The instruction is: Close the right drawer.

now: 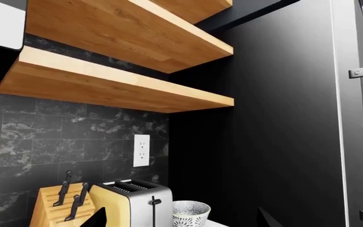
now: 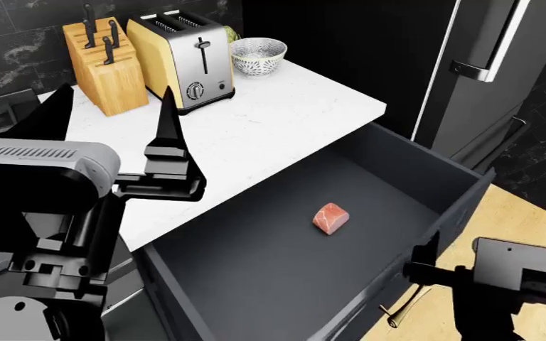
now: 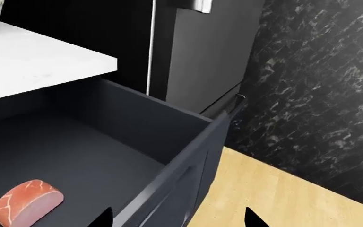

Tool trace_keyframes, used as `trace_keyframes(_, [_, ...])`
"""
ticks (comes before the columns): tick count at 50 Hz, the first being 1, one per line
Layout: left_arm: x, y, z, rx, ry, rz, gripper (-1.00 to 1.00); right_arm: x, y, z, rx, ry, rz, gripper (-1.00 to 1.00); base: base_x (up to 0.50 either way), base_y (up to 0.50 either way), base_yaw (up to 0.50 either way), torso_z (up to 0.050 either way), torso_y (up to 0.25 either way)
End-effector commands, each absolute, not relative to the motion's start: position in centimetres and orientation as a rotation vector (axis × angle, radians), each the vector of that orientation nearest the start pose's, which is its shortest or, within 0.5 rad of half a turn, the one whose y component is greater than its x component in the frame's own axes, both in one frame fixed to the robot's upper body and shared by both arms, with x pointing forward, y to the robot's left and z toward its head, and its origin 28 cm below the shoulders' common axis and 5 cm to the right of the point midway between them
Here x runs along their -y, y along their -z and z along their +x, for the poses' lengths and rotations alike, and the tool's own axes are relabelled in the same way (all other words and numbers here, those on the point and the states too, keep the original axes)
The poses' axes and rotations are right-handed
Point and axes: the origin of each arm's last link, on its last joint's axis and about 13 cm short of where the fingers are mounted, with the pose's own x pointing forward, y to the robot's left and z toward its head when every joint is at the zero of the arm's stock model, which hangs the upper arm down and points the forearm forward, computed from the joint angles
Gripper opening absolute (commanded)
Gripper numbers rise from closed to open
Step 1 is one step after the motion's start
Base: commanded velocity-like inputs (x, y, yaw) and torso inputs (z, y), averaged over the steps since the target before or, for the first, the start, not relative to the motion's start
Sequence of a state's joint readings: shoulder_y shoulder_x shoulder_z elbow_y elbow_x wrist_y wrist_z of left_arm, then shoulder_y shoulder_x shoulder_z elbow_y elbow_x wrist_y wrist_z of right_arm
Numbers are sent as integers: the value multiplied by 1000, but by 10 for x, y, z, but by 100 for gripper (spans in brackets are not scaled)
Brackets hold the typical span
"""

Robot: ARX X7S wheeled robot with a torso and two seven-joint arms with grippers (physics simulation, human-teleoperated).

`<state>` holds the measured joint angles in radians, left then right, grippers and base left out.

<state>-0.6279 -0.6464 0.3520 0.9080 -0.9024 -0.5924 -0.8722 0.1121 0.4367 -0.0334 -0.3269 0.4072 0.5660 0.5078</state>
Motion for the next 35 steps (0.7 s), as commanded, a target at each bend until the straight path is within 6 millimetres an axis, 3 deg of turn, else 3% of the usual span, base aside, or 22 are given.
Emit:
trace_keyframes(1, [-198, -238, 190, 462, 86, -32, 100, 169, -147, 176, -13, 375, -209, 100, 0, 0, 0, 0, 0])
trace_keyframes(9, [-197, -238, 189, 461, 89, -30, 100, 168, -184, 158, 58, 394, -279, 100, 0, 0, 0, 0, 0])
trace_keyframes(15, [-197, -238, 189, 461, 88, -32, 100, 171, -209, 155, 100, 406, -312, 100, 0, 0, 0, 0, 0])
trace_keyframes(35, [-199, -237, 190, 456, 79, -33, 100, 177, -246, 130, 208, 481, -317, 100, 0, 0, 0, 0, 0])
